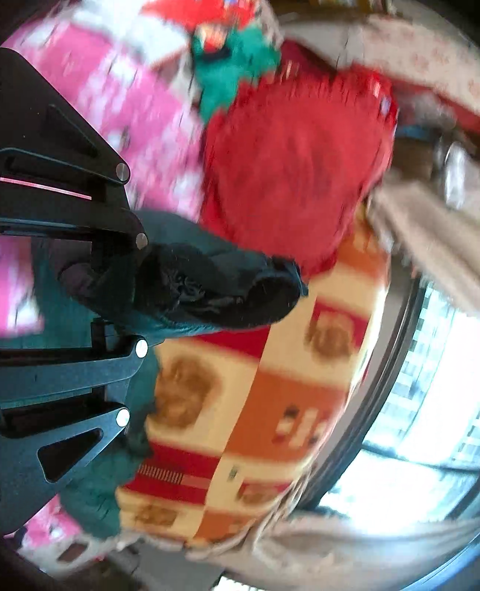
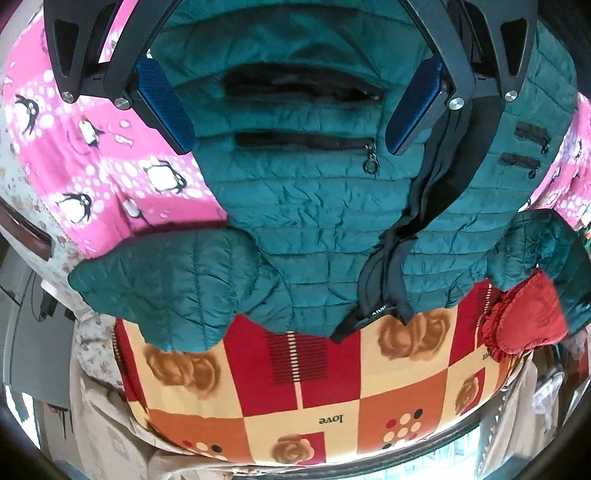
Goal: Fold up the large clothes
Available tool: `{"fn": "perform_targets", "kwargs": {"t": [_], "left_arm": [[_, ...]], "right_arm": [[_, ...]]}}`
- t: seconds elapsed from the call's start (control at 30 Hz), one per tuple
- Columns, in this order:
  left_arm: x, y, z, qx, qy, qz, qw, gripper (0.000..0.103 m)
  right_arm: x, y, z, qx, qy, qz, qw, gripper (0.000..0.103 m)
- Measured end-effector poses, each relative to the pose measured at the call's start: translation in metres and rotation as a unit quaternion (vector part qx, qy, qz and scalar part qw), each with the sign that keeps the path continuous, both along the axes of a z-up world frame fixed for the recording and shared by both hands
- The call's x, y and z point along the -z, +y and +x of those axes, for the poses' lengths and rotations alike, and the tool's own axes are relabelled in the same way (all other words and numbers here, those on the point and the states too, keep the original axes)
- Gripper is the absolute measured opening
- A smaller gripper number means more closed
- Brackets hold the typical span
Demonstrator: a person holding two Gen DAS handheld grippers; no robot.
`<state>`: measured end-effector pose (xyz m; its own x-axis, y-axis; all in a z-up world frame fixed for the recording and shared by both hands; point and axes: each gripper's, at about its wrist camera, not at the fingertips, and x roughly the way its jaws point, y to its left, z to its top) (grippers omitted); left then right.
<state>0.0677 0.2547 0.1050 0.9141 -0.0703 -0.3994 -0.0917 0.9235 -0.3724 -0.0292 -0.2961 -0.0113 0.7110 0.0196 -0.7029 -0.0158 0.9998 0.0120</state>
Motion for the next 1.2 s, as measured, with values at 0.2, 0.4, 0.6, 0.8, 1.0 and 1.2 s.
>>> {"fn": "perform_targets", "kwargs": {"t": [0.2,0.4,0.6,0.8,1.0,1.2], "left_arm": [[-0.001,-0.11,0.026,0.095,0.013,0.013,0.9953,0.014],[-0.001,-0.2,0.044,0.16,0.015,-0.017,0.9869,0.014],[0.008,-0.27,0.075,0.203,0.031,-0.063,0.9766,0.014],[0.038,-0.36,0.101,0.269,0.058,-0.052,0.9599,0.014],[0.097,-0.422,0.123,0.301,0.114,-0.052,0.9454,0.014],[0.145,-0.452,0.135,0.31,0.174,-0.056,0.9328,0.015]], "right_arm": [[-0.005,-0.011,-0.012,0.007,-0.01,-0.008,1.0,0.102],[0.009,-0.029,-0.011,0.018,0.039,0.0,0.999,0.102],[0.012,-0.043,-0.016,0.002,0.056,0.03,0.998,0.102],[0.009,-0.063,-0.021,0.007,0.053,0.072,0.996,0.102],[0.005,-0.08,-0.024,0.018,0.048,0.081,0.995,0.102],[0.004,-0.095,-0.026,0.034,0.047,0.084,0.995,0.102]]}}
